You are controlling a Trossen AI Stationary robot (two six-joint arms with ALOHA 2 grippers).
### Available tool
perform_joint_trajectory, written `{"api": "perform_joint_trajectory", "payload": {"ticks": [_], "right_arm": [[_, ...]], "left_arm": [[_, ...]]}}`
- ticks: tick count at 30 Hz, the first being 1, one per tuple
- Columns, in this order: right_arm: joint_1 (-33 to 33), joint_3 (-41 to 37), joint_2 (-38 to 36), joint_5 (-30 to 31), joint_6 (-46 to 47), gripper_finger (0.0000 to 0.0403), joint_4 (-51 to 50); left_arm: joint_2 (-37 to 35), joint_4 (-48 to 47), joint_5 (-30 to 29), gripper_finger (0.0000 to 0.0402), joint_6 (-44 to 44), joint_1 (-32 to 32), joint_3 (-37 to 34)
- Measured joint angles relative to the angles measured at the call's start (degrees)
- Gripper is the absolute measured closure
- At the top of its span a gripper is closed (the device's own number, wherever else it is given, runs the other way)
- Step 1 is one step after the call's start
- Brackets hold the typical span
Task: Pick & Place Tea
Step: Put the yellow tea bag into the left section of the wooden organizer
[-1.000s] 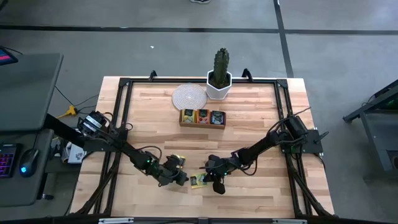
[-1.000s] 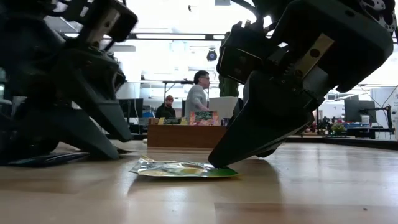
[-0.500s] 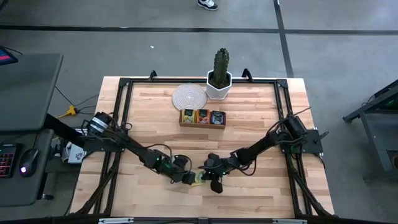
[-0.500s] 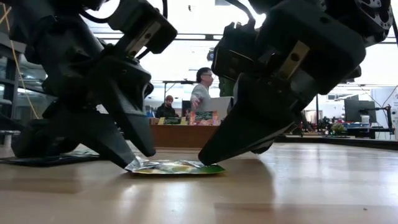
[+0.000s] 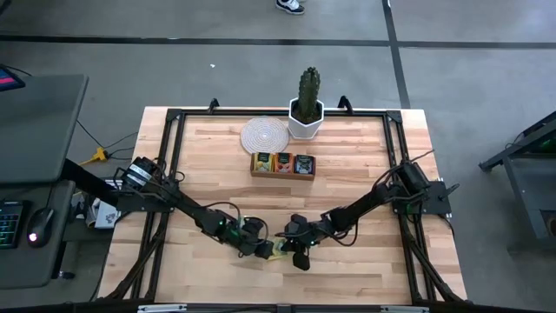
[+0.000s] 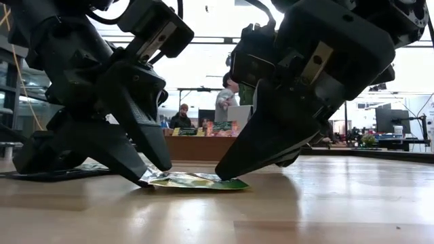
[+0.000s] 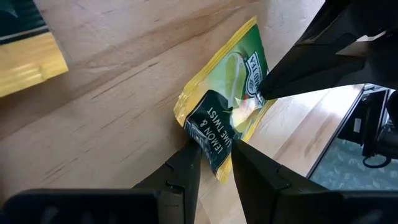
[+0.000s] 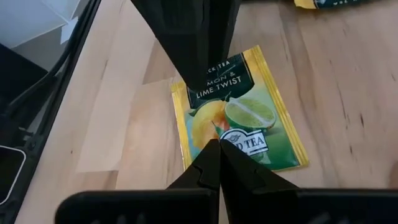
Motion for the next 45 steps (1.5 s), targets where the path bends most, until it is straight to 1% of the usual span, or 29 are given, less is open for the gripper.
{"api": "perform_joint_trajectory", "payload": {"ticks": [10, 15, 21, 24, 27, 28, 34, 37, 40, 45], "right_arm": [[-0.01, -0.17, 0.11, -0.42, 2.46, 0.0403, 6.14], [0.00, -0.17, 0.11, -0.51, 3.39, 0.0403, 7.08], [0.10, -0.15, 0.11, -0.72, 3.39, 0.0403, 5.44], [0.10, -0.15, 0.11, -0.72, 4.30, 0.0403, 4.70], [0.20, -0.15, 0.09, -0.86, 4.90, 0.0403, 3.95], [0.26, -0.15, 0.09, -0.94, 4.89, 0.0403, 3.80], [0.40, -0.15, -0.23, -3.88, 5.00, 0.0403, 3.52], [0.98, -0.15, -1.94, -4.07, 5.44, 0.0403, 3.34], [1.72, -0.11, -5.04, -2.83, 4.95, 0.0403, 2.23], [2.44, -0.09, -11.97, -0.09, 3.72, 0.0403, -4.48]], "left_arm": [[0.07, -0.27, -2.38, 0.0307, 0.02, -0.07, -0.09], [0.11, -0.10, -3.13, 0.0307, 1.35, -0.07, -0.13], [0.11, -0.10, -3.90, 0.0309, 3.67, -0.09, -0.15], [0.11, -0.35, -4.05, 0.0333, 4.75, -0.09, -0.20], [0.16, -0.81, -5.60, 0.0382, 6.39, -0.08, -0.19], [0.17, -0.96, -6.47, 0.0391, 6.69, -0.02, -0.18], [0.15, -1.80, -7.82, 0.0399, 9.00, 0.13, -0.20], [0.17, -1.65, -8.03, 0.0400, 10.95, 0.09, -0.20], [-0.59, -1.11, -8.05, 0.0401, 13.11, 0.07, -0.32], [-2.74, -1.71, -10.07, 0.0401, 16.97, 0.11, -0.60]]}}
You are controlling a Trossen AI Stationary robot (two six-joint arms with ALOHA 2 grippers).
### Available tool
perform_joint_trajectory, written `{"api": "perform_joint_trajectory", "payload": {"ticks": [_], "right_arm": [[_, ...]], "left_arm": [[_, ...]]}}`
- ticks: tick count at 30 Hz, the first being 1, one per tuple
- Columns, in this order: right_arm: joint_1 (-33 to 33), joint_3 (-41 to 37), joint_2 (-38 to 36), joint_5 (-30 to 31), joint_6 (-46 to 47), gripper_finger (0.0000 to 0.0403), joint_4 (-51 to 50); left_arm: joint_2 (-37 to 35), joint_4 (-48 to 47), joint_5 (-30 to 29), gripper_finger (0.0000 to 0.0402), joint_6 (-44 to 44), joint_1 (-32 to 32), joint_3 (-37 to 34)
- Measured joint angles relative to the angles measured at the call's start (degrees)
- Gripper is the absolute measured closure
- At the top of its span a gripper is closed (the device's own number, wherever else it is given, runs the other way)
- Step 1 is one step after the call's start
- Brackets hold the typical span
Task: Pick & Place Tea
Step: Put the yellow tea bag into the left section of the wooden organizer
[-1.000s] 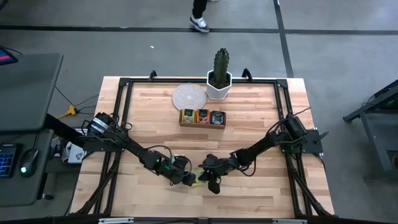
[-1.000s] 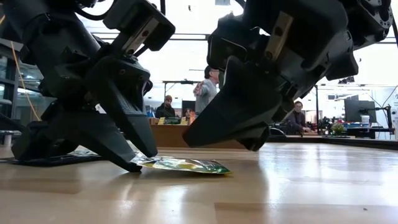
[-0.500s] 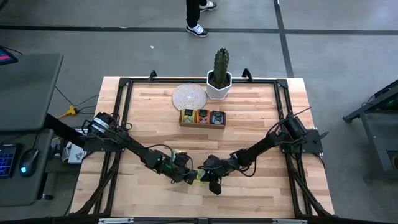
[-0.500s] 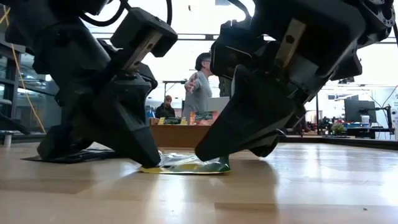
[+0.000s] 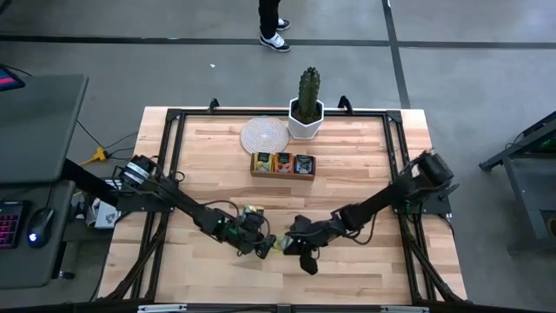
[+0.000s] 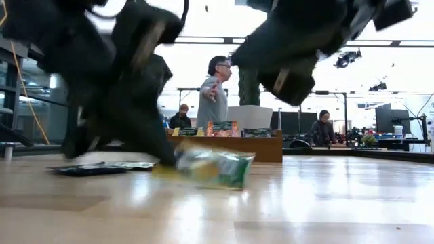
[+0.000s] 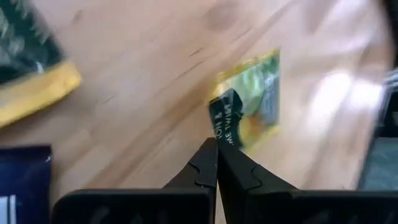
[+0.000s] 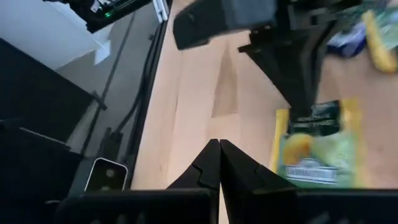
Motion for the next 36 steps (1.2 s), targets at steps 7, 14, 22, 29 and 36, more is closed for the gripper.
{"api": "perform_joint_trajectory", "payload": {"ticks": [7, 14, 22, 29, 36], "right_arm": [[0.30, 0.00, -11.48, 6.11, -2.28, 0.0403, -11.97], [0.30, 0.00, -21.99, 13.90, -2.49, 0.0403, -23.19], [0.47, 0.00, -24.12, 15.50, 2.71, 0.0403, -26.69], [3.58, 0.00, -21.99, 20.69, 10.53, 0.0403, -26.53], [5.84, -0.02, -21.47, 24.99, 17.68, 0.0403, -26.16]], "left_arm": [[-7.32, 0.84, -1.20, 0.0401, 8.23, -0.02, 0.09], [-18.82, -14.02, -0.16, 0.0401, 18.57, 0.99, 0.29], [-30.87, -31.13, 3.66, 0.0401, 34.42, 10.74, 0.29], [-34.83, -35.61, 12.72, 0.0401, 54.00, 24.83, 0.29], [-34.74, -38.03, 26.43, 0.0401, 69.68, 39.83, 0.31]]}}
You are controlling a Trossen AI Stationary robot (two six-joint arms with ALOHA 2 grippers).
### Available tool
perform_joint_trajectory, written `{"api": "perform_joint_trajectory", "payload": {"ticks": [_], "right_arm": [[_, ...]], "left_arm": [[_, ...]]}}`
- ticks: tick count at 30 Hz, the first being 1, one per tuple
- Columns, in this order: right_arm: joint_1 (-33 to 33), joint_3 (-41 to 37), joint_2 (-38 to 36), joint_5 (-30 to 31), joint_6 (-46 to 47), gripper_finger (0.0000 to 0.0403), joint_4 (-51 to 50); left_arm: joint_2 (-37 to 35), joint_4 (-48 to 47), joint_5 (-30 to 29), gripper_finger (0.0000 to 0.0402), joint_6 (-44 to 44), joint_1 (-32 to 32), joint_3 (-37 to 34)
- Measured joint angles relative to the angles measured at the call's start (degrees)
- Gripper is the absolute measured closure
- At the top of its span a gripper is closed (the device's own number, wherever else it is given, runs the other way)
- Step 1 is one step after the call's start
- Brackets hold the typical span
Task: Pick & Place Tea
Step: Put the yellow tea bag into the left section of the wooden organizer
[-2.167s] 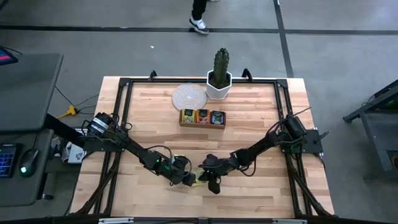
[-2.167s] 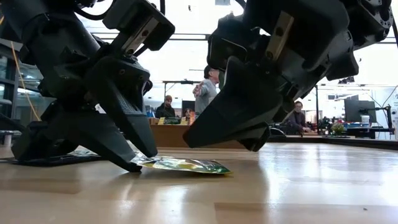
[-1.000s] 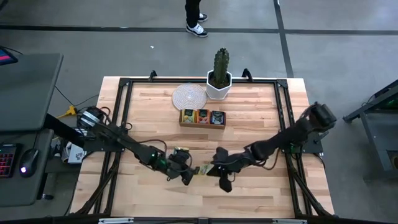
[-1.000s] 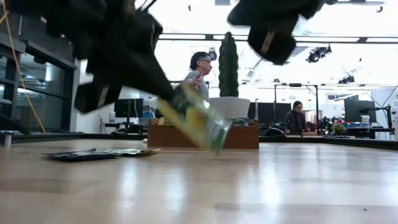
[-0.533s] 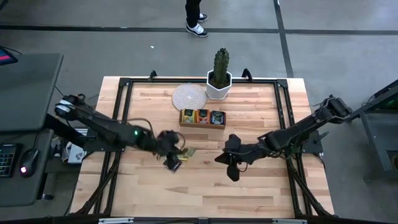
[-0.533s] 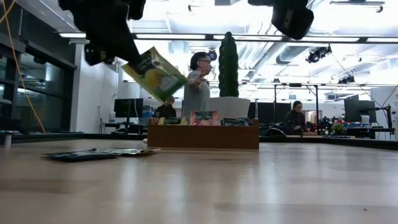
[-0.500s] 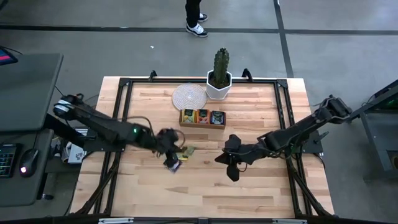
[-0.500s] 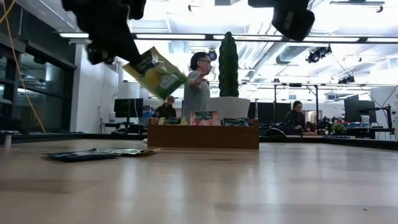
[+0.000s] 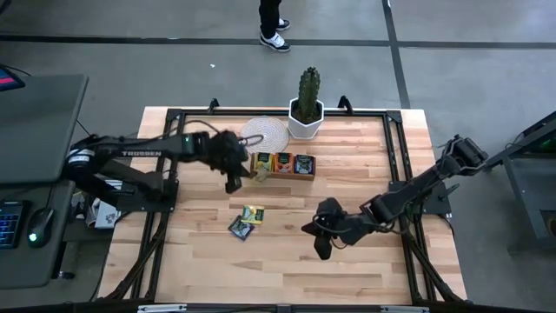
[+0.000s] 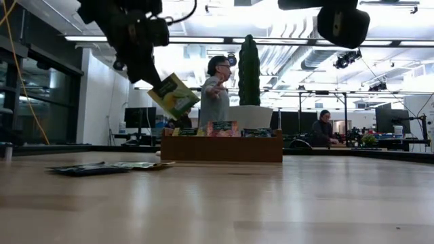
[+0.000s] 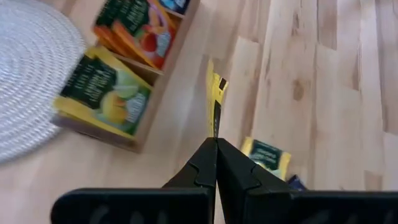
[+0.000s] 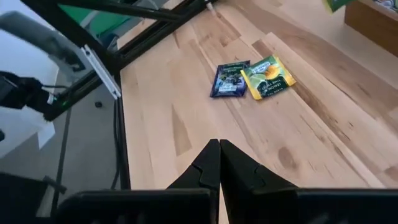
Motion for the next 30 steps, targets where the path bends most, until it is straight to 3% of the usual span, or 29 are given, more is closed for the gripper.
{"api": "perform_joint_trajectory", "payload": {"ticks": [7, 13, 18, 22, 30], "right_arm": [[0.87, 0.00, 0.15, 3.16, 4.25, 0.0403, 0.59], [0.82, 0.00, 0.37, 4.51, 4.15, 0.0403, 2.88], [0.67, 0.00, 0.39, 4.83, 4.06, 0.0403, 2.97], [0.67, 0.00, 0.39, 5.95, 3.96, 0.0403, 2.96], [0.67, 0.00, 0.39, 6.13, 3.71, 0.0403, 2.36]], "left_arm": [[0.10, -10.22, 6.49, 0.0401, 16.03, 11.22, 6.67], [7.77, -27.12, 3.15, 0.0401, 29.79, 15.37, 22.60], [16.62, -41.00, -1.31, 0.0401, 38.65, 15.50, 35.02], [22.84, -46.28, -2.77, 0.0401, 41.07, 14.05, 40.48], [31.57, -44.88, -4.04, 0.0401, 39.59, 9.48, 44.98]]}}
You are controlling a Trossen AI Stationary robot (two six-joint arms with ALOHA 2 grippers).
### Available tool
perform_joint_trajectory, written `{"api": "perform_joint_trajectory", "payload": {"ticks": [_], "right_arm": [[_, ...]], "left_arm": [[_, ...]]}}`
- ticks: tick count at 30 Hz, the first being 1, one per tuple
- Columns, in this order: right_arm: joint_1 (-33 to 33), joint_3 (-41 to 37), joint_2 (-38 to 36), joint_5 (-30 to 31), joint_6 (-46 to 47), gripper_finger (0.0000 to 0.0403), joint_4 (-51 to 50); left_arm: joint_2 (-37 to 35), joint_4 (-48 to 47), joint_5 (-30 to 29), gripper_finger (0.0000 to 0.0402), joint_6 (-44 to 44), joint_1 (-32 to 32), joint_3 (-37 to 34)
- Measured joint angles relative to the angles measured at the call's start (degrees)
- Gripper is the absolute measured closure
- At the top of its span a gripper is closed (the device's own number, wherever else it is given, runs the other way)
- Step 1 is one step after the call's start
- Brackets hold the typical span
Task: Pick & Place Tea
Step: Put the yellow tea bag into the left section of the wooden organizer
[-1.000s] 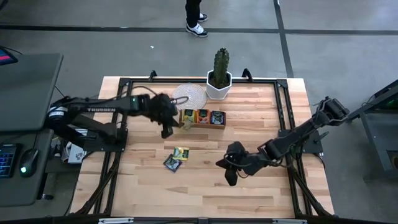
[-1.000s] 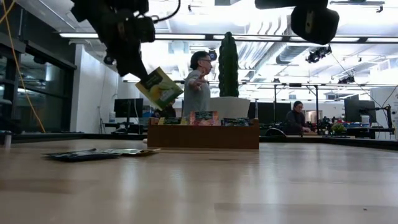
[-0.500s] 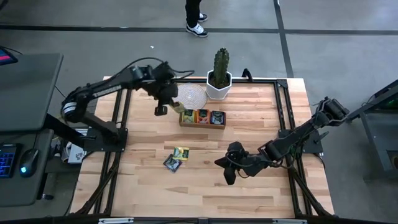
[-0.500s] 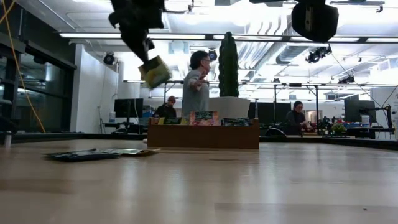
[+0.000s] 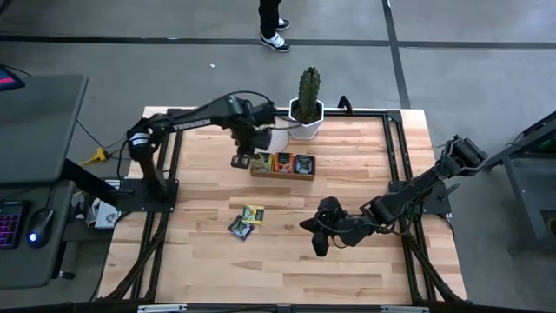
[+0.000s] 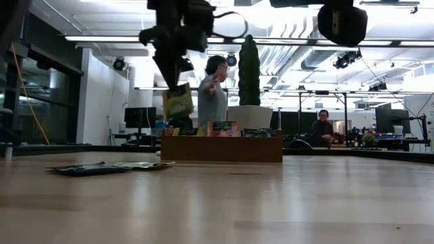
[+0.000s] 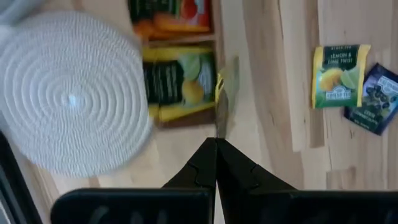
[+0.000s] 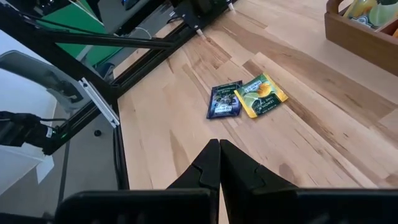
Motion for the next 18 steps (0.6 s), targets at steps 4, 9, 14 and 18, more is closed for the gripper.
{"api": "perform_joint_trajectory", "payload": {"ticks": [4, 9, 14, 18], "right_arm": [[0.00, 0.00, 0.01, -0.03, -0.02, 0.0403, -0.20], [0.00, 0.00, 0.01, -0.13, 0.00, 0.0403, -0.44], [0.04, 0.00, 0.00, -0.19, 0.02, 0.0403, -0.50], [0.02, 0.00, 0.01, -0.22, 0.02, 0.0403, -0.76]], "left_arm": [[3.25, -0.41, -0.99, 0.0401, -0.15, -1.43, 1.89], [6.37, -1.39, -2.48, 0.0401, -0.35, -1.80, 4.02], [7.10, -1.32, -2.71, 0.0401, -0.18, -1.78, 4.20], [7.09, -0.65, -2.84, 0.0401, -0.19, -1.78, 4.20]]}}
